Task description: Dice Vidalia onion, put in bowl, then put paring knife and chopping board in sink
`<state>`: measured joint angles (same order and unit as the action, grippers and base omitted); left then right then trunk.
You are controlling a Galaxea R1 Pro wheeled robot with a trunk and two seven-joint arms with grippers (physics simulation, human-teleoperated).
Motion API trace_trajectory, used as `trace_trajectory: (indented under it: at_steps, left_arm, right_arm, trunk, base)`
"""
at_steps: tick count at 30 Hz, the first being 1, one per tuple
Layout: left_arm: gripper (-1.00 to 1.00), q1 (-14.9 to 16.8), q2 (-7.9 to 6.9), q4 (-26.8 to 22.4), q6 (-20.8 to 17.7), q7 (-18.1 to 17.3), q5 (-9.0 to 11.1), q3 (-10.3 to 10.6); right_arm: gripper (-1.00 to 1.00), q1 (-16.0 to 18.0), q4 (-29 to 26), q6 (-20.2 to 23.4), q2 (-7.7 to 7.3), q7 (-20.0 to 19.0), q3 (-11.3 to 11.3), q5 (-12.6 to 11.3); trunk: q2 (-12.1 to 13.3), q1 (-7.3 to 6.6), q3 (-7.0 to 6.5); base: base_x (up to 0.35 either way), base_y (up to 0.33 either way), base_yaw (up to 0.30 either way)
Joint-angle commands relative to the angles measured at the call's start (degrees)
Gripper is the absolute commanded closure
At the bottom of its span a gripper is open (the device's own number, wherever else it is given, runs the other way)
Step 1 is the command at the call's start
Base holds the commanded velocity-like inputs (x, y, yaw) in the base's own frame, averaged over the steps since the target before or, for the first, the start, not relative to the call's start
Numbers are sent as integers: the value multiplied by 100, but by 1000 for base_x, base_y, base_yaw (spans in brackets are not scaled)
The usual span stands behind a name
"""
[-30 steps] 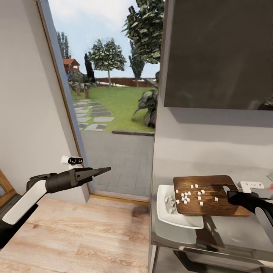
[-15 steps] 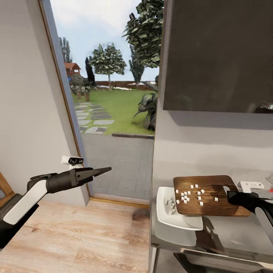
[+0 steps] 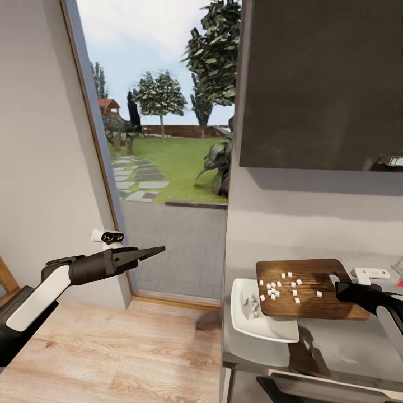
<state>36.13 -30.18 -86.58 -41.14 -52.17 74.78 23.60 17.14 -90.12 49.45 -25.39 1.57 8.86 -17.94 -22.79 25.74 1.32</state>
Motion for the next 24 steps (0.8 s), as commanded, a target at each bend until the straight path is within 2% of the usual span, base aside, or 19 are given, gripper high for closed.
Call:
trace_trajectory:
  at_steps: [1,24]
  left_arm:
    - [-100,10,-5,1,-34,5,46,13]
    - [-100,9,3,1,-35,5,46,14]
  right_arm:
    - [100,7,-5,21,-1,19,2,-34]
    - [100,6,-5,12,1,19,2,-34]
  trunk:
    - [-13,4,4]
    - [-13,4,-213]
  base:
    - [0,0,0]
    - [-23,0,0]
